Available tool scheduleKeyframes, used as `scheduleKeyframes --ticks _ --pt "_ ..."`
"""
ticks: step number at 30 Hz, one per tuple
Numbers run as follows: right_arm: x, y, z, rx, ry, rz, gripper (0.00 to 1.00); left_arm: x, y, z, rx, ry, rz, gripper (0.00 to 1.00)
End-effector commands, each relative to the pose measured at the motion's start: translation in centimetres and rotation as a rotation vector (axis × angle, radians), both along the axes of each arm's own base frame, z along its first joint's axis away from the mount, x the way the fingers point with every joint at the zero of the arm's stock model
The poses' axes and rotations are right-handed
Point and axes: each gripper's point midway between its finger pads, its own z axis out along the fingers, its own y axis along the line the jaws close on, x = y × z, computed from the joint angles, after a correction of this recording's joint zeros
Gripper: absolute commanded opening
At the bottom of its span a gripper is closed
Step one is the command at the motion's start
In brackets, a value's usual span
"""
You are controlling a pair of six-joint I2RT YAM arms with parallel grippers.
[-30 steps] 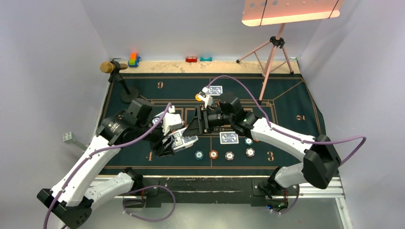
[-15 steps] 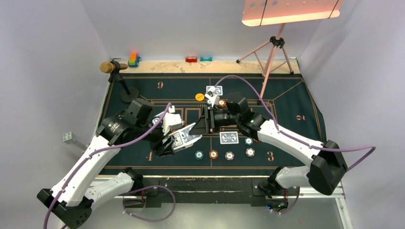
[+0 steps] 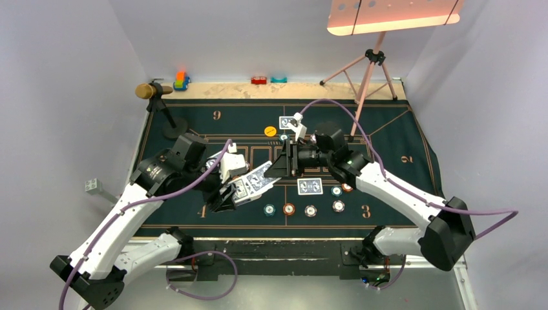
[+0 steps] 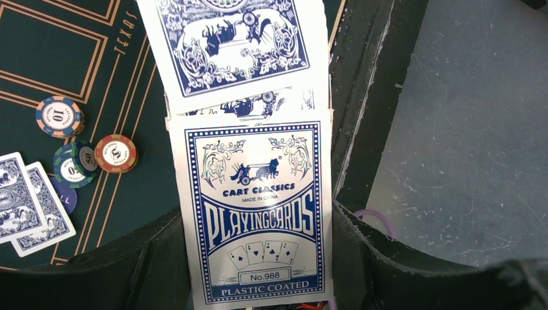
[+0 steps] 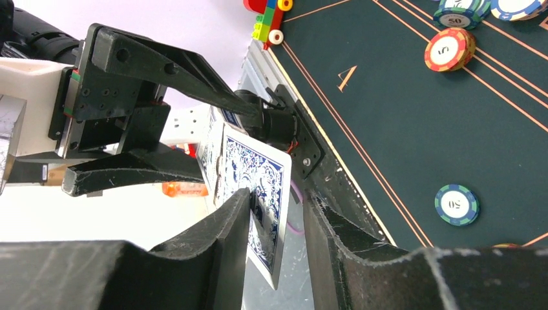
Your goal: Distribute texas hold em gaming equipment
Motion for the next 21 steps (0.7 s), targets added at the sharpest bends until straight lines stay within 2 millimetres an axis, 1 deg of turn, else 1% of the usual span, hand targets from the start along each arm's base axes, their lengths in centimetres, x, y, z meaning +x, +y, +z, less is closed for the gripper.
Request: scheduleKeyframes --ticks 1,9,16,21 --pt "0.2 -1.0 0.8 -0.003 -0.045 -0.012 0.37 0.2 -0.8 1.6 -0.067 -0.035 -0.01 0.21" --pt "0.9 -1.8 2.1 0.003 -0.081 -0.034 0.29 0.1 -0.7 1.5 -0.064 -0.033 -0.009 0.22" --pt "1.2 -2.3 3.0 0.011 -0.094 -0.052 0.18 0.1 -0.7 1.4 -0.062 -0.031 -0.007 0.22" --pt "2.1 -3.0 4.4 0.022 -0.125 -0.082 0.16 0.1 -0.7 1.4 -0.06 -0.03 -0.007 0.22"
